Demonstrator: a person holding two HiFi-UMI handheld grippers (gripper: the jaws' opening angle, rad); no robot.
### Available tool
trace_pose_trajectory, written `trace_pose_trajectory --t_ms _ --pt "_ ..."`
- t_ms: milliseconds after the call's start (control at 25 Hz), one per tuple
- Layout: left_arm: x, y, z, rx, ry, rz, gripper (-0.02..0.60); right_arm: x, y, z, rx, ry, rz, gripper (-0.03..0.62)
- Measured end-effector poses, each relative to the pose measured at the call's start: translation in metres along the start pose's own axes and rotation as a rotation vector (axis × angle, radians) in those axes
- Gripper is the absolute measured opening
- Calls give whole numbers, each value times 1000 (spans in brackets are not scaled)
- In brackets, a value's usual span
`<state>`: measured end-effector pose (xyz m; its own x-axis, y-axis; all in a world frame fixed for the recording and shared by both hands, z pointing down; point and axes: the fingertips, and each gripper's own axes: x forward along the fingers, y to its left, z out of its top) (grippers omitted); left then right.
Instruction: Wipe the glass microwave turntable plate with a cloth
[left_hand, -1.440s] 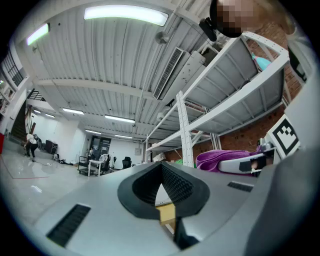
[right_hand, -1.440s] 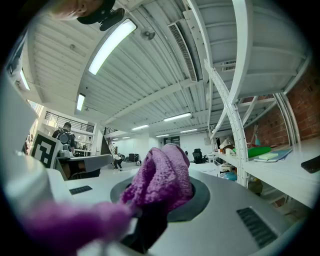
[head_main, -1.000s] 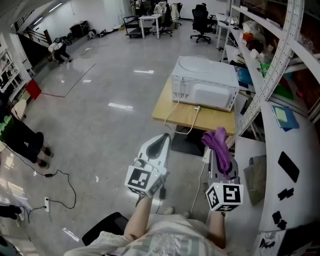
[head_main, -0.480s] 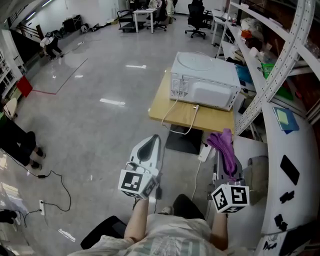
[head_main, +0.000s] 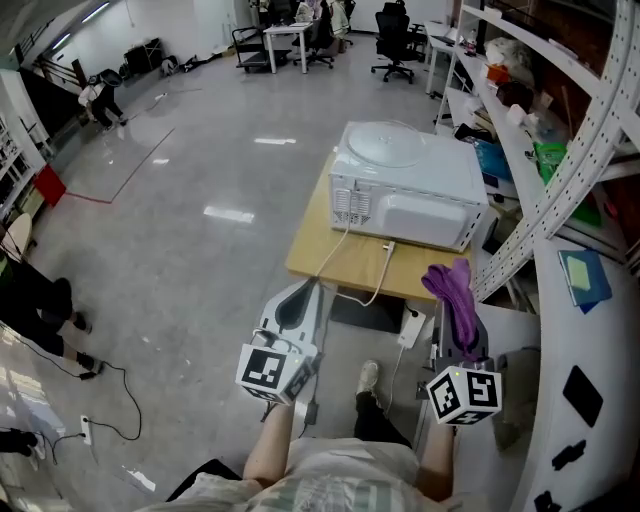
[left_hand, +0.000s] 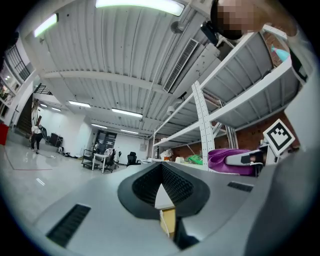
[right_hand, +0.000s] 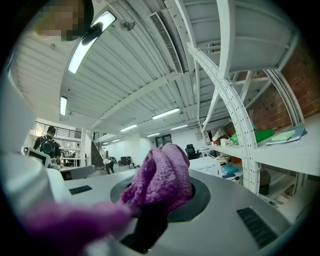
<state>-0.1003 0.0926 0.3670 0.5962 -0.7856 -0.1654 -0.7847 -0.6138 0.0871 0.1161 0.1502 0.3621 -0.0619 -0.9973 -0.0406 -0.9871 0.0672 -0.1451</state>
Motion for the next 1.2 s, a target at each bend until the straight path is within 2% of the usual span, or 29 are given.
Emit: trace_pose_trajectory --t_ms 200,440,680,920,1120,1200 --pt "86 29 -8 16 -10 30 3 76 -37 2 -16 -3 30 57" --pt "208 45 -10 32 -18 5 3 173 -88 18 -30 1 50 57" --pt "266 59 -24 -38 -19 -23 3 230 -120 7 5 32 35 57" --pt "319 83 -24 69 112 -27 3 265 -124 21 -23 32 14 57" --pt "359 96 -64 153 371 -35 3 292 -117 35 -46 2 27 57" --pt "368 98 -75 178 450 -42 3 297 -116 34 -55 4 27 57"
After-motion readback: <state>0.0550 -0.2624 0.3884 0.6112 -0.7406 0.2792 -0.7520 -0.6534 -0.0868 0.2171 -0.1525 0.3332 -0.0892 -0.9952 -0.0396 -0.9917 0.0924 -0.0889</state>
